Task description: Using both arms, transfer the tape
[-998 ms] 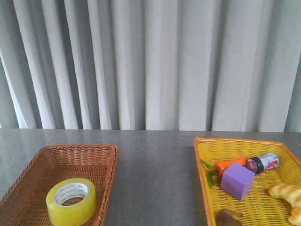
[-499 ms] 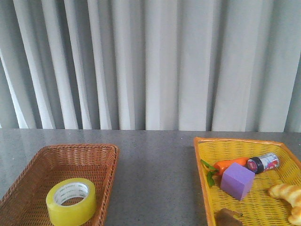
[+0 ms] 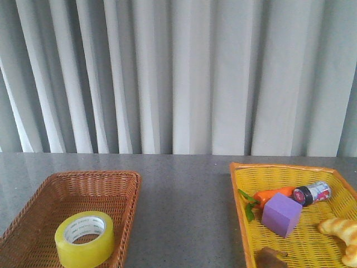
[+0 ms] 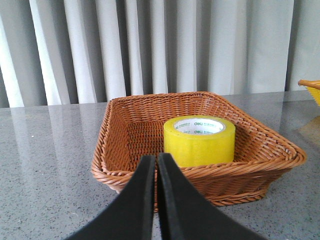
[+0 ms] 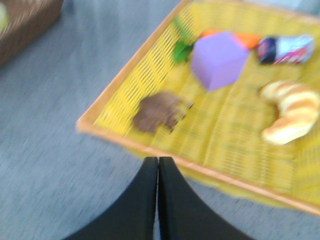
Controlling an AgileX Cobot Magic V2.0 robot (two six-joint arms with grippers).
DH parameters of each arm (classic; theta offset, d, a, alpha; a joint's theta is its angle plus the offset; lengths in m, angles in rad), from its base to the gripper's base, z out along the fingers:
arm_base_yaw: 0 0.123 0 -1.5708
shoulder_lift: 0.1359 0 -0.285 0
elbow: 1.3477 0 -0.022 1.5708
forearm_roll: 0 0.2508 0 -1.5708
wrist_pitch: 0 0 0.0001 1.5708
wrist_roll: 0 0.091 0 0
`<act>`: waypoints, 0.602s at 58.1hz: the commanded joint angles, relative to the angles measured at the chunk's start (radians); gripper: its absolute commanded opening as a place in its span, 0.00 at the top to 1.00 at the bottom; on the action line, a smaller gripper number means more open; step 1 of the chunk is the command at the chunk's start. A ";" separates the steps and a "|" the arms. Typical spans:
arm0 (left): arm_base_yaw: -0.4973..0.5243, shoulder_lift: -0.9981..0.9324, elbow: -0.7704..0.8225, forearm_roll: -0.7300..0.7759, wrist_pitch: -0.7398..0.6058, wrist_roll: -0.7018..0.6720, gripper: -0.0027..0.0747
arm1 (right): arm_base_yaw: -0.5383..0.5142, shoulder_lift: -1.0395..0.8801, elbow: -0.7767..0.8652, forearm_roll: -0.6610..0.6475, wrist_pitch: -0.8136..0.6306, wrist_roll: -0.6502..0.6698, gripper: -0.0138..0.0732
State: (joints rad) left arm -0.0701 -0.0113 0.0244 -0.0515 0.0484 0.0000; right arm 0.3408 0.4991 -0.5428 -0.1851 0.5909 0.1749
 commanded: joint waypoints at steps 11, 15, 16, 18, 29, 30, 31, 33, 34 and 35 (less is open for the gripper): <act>0.000 -0.015 -0.009 -0.006 -0.078 0.000 0.97 | -0.268 -0.365 0.314 0.060 -0.479 -0.001 0.85; 0.000 -0.015 -0.009 -0.006 -0.078 0.000 0.97 | -0.299 -0.427 0.367 0.066 -0.507 -0.001 0.85; 0.000 -0.015 -0.009 -0.006 -0.078 0.000 0.97 | -0.304 -0.439 0.379 0.066 -0.510 -0.001 0.85; 0.000 -0.015 -0.009 -0.006 -0.078 0.000 0.97 | -0.308 -0.454 0.397 0.065 -0.517 -0.001 0.85; 0.000 -0.015 -0.009 -0.006 -0.078 0.000 0.97 | -0.313 -0.469 0.487 0.104 -0.614 -0.018 0.85; 0.000 -0.015 -0.009 -0.006 -0.078 0.000 0.97 | -0.313 -0.469 0.496 0.110 -0.627 -0.025 0.85; 0.000 -0.015 -0.009 -0.006 -0.078 0.000 0.97 | -0.313 -0.469 0.512 0.117 -0.648 -0.038 0.85; 0.000 -0.015 -0.009 -0.006 -0.078 0.000 0.97 | -0.313 -0.481 0.540 0.130 -0.680 -0.056 0.85; 0.000 -0.015 -0.009 -0.006 -0.078 0.000 0.97 | -0.313 -0.487 0.558 0.134 -0.691 -0.061 0.85; 0.000 -0.015 -0.009 -0.006 -0.078 0.000 0.97 | -0.313 -0.497 0.570 0.138 -0.711 -0.063 0.85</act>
State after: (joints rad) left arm -0.0701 -0.0113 0.0244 -0.0515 0.0484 0.0000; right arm 0.0341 0.0159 -0.0005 -0.0710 0.0303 0.1503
